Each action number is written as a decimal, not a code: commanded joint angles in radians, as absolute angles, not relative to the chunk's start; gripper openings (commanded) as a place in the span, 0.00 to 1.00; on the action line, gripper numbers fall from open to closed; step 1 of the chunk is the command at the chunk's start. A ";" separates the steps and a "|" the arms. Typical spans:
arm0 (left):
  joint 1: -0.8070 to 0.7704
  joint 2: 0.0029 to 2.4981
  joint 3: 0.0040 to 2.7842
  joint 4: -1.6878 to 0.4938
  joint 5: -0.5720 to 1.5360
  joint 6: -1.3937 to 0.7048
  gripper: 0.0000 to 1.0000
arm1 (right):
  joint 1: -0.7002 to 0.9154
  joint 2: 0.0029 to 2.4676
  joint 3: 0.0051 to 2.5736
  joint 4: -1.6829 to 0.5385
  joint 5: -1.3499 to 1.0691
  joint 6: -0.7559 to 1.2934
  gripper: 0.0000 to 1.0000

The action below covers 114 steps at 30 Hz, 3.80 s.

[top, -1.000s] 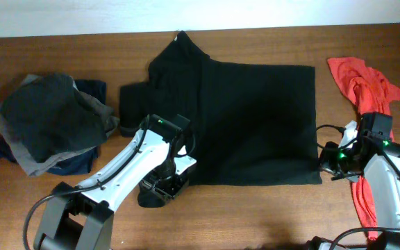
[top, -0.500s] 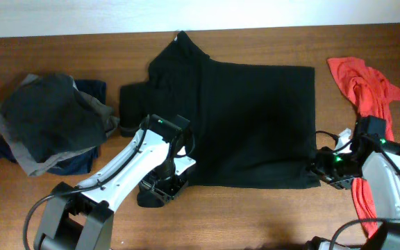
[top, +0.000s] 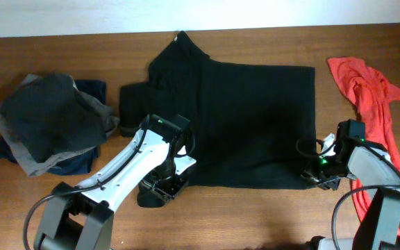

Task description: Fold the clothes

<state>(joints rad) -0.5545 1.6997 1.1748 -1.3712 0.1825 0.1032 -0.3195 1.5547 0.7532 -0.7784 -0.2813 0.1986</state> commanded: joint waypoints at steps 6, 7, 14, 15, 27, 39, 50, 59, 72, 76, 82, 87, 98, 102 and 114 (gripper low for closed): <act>-0.556 1.678 1.188 -1.369 0.175 0.091 0.01 | -0.313 1.578 0.720 -0.735 -0.254 0.192 0.38; -0.556 1.678 1.188 -1.369 0.175 0.091 0.00 | -0.313 1.578 0.713 -0.727 -0.256 0.192 0.36; -0.556 1.678 1.188 -1.370 0.176 0.091 0.01 | -0.314 1.577 0.711 -0.717 -0.258 0.180 0.08; -0.556 1.678 1.188 -1.370 0.175 0.091 0.01 | -0.315 1.575 0.717 -0.721 -0.258 0.169 0.06; -0.556 1.678 1.188 -1.369 0.175 0.091 0.01 | -0.314 1.442 0.818 -0.841 -0.257 0.120 0.05; -0.556 1.678 1.188 -1.362 0.175 0.091 0.01 | -0.314 1.472 0.777 -0.810 -0.257 0.120 0.47; -0.556 1.678 1.188 -1.362 0.175 0.091 0.00 | -0.313 1.514 0.712 -0.723 -0.258 0.133 0.52; -0.556 1.678 1.188 -1.362 0.175 0.091 0.01 | -0.313 1.551 0.710 -0.691 -0.258 0.136 0.25; -0.556 1.678 1.188 -1.363 0.175 0.091 0.01 | -0.315 1.392 0.876 -0.933 -0.188 0.153 0.04; -0.556 1.678 1.188 -1.374 0.175 0.091 0.01 | -0.315 1.321 0.903 -1.022 -0.110 0.233 0.04; -0.556 1.678 1.188 -1.412 0.175 0.091 0.01 | -0.315 1.280 0.903 -1.111 -0.082 0.297 0.04; -0.556 1.678 1.188 -1.407 0.156 0.091 0.01 | -0.315 1.280 0.903 -1.071 -0.190 0.220 0.04; -0.553 1.678 1.188 -1.378 0.145 0.038 0.28 | -0.315 1.280 0.903 -1.032 -0.194 0.218 0.04; -0.497 1.678 1.188 -1.396 0.099 -0.104 0.28 | -0.315 1.280 0.903 -1.034 -0.187 0.218 0.04; -0.022 1.353 1.066 -1.376 0.193 -0.178 0.54 | -0.315 1.280 0.903 -1.052 -0.187 0.218 0.04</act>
